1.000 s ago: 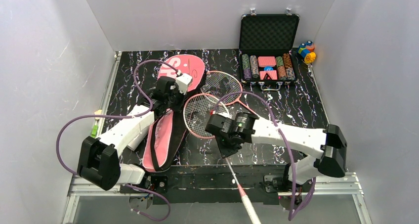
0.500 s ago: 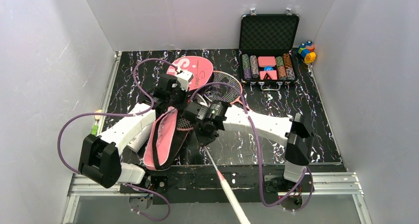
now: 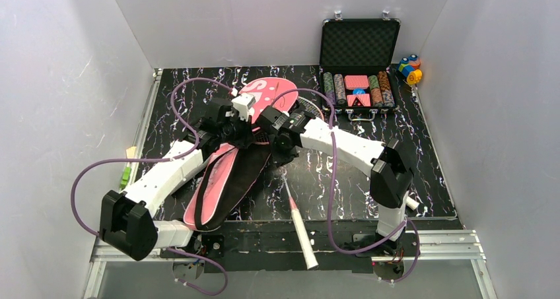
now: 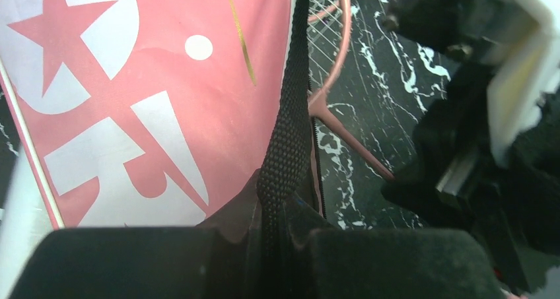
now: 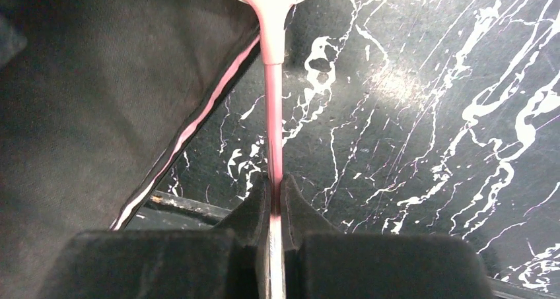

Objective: Pack up the badminton gear

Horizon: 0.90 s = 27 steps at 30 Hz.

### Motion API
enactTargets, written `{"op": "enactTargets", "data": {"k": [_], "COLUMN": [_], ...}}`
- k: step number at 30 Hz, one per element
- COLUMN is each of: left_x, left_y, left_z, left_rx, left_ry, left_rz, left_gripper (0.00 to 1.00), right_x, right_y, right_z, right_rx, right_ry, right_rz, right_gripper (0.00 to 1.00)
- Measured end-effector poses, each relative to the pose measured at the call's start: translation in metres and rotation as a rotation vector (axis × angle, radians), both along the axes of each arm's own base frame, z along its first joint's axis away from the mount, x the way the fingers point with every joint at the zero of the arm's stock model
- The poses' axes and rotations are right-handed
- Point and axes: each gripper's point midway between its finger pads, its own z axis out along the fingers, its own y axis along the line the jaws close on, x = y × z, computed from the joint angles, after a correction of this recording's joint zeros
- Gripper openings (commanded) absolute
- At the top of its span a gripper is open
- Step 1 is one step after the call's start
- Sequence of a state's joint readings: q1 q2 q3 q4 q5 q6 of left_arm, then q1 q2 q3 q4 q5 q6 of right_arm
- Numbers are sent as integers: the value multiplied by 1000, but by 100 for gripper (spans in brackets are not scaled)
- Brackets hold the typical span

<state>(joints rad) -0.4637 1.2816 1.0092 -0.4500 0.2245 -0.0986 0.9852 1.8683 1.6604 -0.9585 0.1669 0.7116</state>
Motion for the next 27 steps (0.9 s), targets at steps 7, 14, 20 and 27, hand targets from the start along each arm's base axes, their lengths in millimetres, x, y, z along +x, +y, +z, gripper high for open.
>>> {"op": "enactTargets", "data": {"k": [7, 14, 20, 27], "left_x": [-15, -23, -24, -22], "left_y": [-7, -30, -42, -45], "left_z": [3, -2, -2, -11], "left_rx": [-29, -81, -132, -150], "left_ry": [58, 132, 165, 211], "left_rz": [-32, -67, -86, -72], "left_gripper": [0, 0, 0, 1], "right_x": [14, 59, 76, 84], "right_y": [-8, -12, -10, -4], "right_z": [1, 15, 16, 2], "right_rx": [-18, -3, 12, 23], "right_ry": [-28, -85, -99, -67], "right_rz": [19, -48, -110, -152], "right_gripper": [1, 1, 1, 1]}}
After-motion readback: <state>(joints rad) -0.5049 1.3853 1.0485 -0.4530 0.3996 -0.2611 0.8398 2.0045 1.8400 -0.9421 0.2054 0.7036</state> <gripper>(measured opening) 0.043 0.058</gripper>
